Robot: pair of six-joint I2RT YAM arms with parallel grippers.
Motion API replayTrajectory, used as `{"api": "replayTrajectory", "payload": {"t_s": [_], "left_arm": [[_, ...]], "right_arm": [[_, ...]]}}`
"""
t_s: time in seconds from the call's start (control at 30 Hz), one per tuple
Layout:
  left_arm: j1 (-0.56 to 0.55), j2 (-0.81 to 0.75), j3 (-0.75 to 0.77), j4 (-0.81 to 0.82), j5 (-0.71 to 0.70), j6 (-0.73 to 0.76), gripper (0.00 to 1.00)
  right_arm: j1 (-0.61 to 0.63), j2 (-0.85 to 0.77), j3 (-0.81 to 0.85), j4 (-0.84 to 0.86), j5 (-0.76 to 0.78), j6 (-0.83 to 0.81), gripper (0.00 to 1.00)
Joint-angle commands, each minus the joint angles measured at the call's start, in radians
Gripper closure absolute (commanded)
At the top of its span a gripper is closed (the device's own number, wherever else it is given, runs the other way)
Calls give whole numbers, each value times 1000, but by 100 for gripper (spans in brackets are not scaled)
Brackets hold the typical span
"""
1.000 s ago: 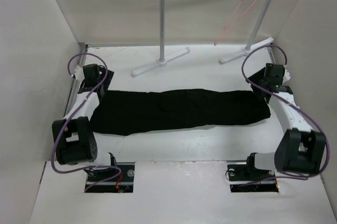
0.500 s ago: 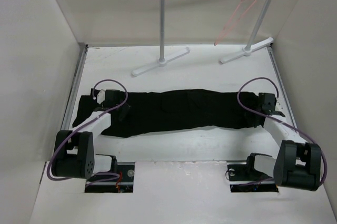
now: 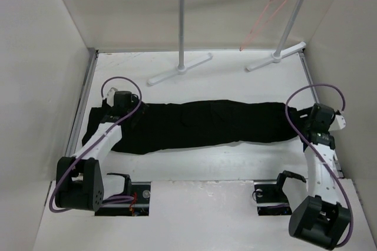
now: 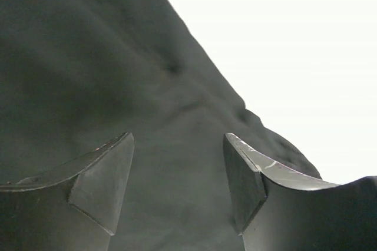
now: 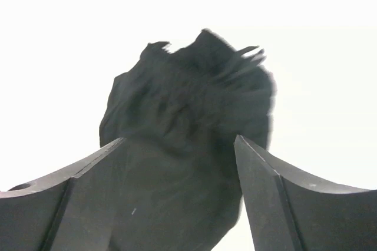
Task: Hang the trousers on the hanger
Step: Fold the trousers at the center of the board.
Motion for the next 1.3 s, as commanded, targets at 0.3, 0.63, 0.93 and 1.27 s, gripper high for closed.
{"api": "replayTrajectory", "payload": {"t_s": [0.3, 0.63, 0.93, 1.27], "left_arm": [[-203, 2, 75, 4, 8, 22, 39], [-179, -21, 69, 6, 34, 19, 39], [-160, -63, 115, -20, 32, 20, 40], [-274, 9, 311, -85, -8, 25, 40]], "right_arm": [[-126, 215, -11, 138, -153, -62, 13], [-90, 443, -30, 207, -117, 82, 21], [-79, 398, -57, 287, -53, 136, 79], [-116, -41, 317, -109, 210, -40, 84]]}}
